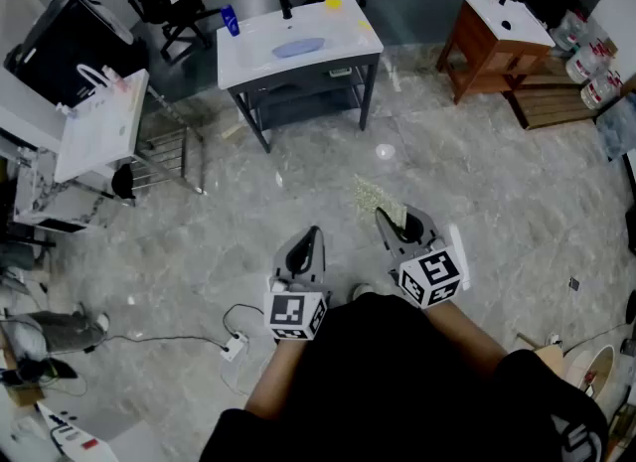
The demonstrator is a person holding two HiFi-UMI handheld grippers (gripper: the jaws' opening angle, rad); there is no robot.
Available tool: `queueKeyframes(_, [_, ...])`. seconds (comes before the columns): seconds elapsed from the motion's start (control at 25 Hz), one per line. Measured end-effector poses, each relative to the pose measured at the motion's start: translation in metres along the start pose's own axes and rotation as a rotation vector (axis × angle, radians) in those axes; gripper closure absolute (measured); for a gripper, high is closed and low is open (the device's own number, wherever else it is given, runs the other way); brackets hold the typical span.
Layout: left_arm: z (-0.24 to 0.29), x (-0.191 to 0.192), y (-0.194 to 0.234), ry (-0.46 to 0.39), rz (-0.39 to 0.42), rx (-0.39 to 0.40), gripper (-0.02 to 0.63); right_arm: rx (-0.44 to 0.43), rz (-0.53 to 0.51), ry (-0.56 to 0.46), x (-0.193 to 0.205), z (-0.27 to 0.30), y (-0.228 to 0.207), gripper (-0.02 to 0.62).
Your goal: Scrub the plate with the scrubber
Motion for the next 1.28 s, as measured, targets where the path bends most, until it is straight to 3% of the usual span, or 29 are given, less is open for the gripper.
queueKeyframes(0.32, [0.018,-0.013,-0.010,-0.013,0.028,-0.027,0.617,0.040,0.046,-0.028,-0.007,-0.013,-0.033,0.537])
queueKeyframes(0.68, [0.035,-0.009,-0.002,0.010,0.037,-0.067,0.617,-0.012,0.105,-0.020,0.015,-0.004,-0.045,0.534])
queueKeyframes(0.8, [0.048,-0.003,0.015,0.026,0.036,-0.035,0.617,-0.037,0.107,-0.007,0.018,0.013,-0.040,0.534])
queueKeyframes(1.0, [0.089,0.002,0.052,0.029,0.016,-0.004,0.617,0.012,0.080,0.003,0.010,0.055,-0.052,0.534])
queueKeyframes(1.28, [0.158,-0.034,0.126,0.000,-0.104,0.031,0.617,0.023,0.022,0.035,-0.029,0.157,-0.063,0.534])
Point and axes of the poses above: the fingertips, and each gripper's own axes: z forward along the fingers, y to its left, x out of its underside, the point moved 2 cm from there along -z, backward along the fingers, and after that the axes turned 4 degrees about x, right-handed, at the moved point
